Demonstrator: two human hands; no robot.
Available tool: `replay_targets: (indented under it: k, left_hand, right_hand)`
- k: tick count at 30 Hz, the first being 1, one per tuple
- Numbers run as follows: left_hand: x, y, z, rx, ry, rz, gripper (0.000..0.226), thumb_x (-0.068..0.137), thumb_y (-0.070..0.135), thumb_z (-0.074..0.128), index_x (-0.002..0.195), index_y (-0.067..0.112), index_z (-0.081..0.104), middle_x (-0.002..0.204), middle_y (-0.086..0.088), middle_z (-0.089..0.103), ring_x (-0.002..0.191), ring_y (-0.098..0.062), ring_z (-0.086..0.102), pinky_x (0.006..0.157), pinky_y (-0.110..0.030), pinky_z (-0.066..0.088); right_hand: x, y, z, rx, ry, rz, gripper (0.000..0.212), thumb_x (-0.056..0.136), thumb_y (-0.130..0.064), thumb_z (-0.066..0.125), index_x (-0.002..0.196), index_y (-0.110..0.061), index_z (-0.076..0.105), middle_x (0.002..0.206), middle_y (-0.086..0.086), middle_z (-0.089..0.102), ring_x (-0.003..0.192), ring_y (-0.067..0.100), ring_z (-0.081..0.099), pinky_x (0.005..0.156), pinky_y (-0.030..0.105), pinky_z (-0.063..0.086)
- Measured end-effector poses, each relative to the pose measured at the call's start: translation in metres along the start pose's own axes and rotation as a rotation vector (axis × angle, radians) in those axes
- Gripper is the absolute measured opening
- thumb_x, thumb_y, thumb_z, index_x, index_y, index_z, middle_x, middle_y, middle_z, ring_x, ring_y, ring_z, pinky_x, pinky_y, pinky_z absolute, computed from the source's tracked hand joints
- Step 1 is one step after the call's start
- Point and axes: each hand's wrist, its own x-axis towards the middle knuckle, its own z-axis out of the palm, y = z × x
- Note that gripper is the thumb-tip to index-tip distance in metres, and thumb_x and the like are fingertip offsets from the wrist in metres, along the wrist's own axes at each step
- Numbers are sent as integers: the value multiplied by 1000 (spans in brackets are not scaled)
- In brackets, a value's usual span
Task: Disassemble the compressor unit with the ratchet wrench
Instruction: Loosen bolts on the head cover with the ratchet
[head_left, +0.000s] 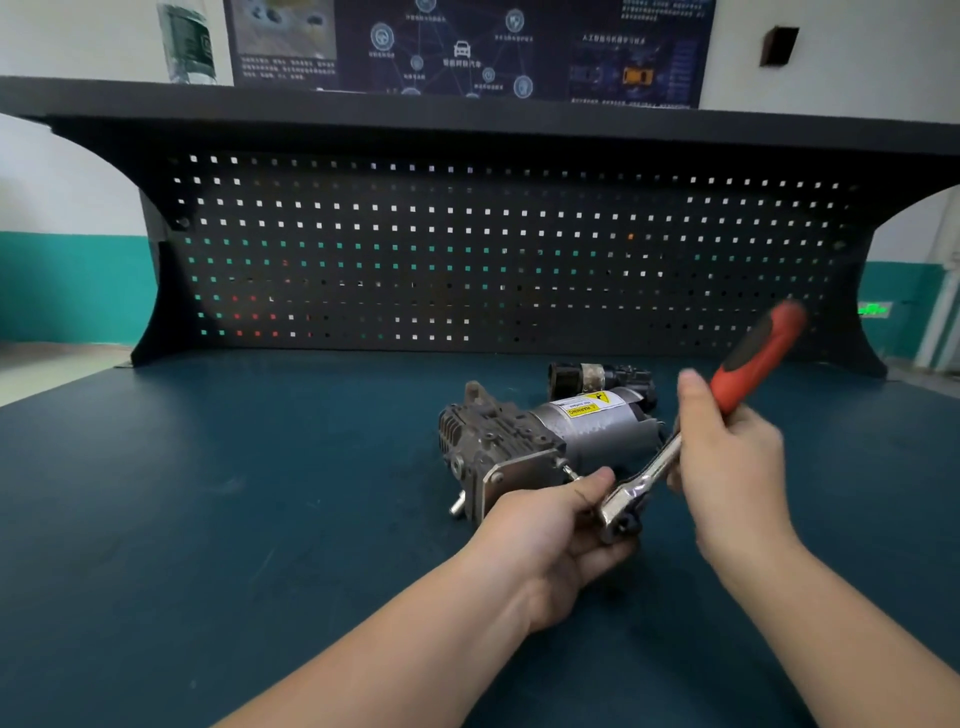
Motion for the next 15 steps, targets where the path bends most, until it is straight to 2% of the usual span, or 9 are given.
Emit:
replay_targets:
  k: [2, 3, 4, 5, 8, 10, 11, 13, 15]
  left_hand:
    - [-1, 1, 1, 3, -25, -7, 11, 86, 12, 64, 81, 2, 65, 72, -12, 70, 62, -23, 66, 61, -33, 59]
    - [-1, 1, 1, 10, -32, -9, 13, 87, 12, 63, 81, 2, 65, 72, -13, 71, 60, -23, 67, 61, -32, 59]
    - [0, 1, 1, 20, -34, -12, 14, 88, 13, 62, 81, 1, 64, 72, -13, 70, 60, -23, 67, 61, -32, 59]
    - [0, 1, 0, 32, -29, -17, 15, 88, 14, 62, 83, 0, 64, 72, -14, 70, 61, -24, 67, 60, -32, 59]
    - [0, -1, -1, 95, -6, -40, 22, 85, 20, 68, 88, -1, 66, 77, -16, 68, 65, -27, 67, 56, -31, 59]
    - [0, -1, -2, 107, 5, -36, 23, 80, 23, 73, 82, 1, 67, 77, -15, 67, 64, -27, 67, 56, -30, 58]
    - [1, -2, -3, 96, 14, -28, 22, 79, 22, 73, 79, 1, 67, 75, -14, 66, 63, -27, 67, 56, -31, 58]
    - [1, -3, -4, 69, 30, -24, 20, 81, 20, 72, 76, 1, 67, 72, -14, 66, 62, -27, 67, 58, -32, 59]
    - [1, -3, -3, 55, 23, -27, 18, 83, 18, 70, 80, 0, 67, 75, -16, 68, 65, -28, 68, 58, -33, 59]
  right_hand:
    - [11, 14, 0, 86, -39, 425, 37, 90, -40, 55, 64, -18, 44, 34, -6, 34, 26, 10, 28, 36, 18, 26]
    - [13, 21, 0, 152, -72, 553, 37, 92, -37, 55, 65, -17, 41, 32, -6, 32, 24, 8, 24, 34, 14, 22]
    - [13, 23, 1, 193, -85, 601, 37, 93, -36, 54, 65, -17, 40, 32, -6, 30, 23, 7, 22, 33, 13, 21]
    - [11, 22, 2, 201, -72, 550, 37, 93, -37, 55, 65, -17, 41, 33, -7, 30, 24, 7, 23, 35, 15, 22]
    - [5, 6, 1, 145, -42, 23, 39, 87, -50, 57, 61, -23, 48, 41, -11, 36, 37, 7, 35, 43, 24, 32]
    - [-5, -7, 2, 92, -112, -287, 40, 80, -58, 56, 57, -26, 49, 45, -13, 38, 45, 3, 35, 45, 18, 34]
    - [-10, -9, 2, 83, -145, -367, 40, 79, -58, 57, 57, -26, 48, 47, -13, 39, 46, 2, 35, 46, 13, 32]
    - [-15, -9, 4, 73, -132, -392, 38, 82, -54, 57, 59, -25, 52, 49, -16, 43, 48, 0, 39, 48, 10, 32]
    - [-11, -5, 5, 87, -43, -221, 36, 86, -51, 56, 57, -31, 56, 45, -16, 43, 44, 0, 39, 51, 17, 37]
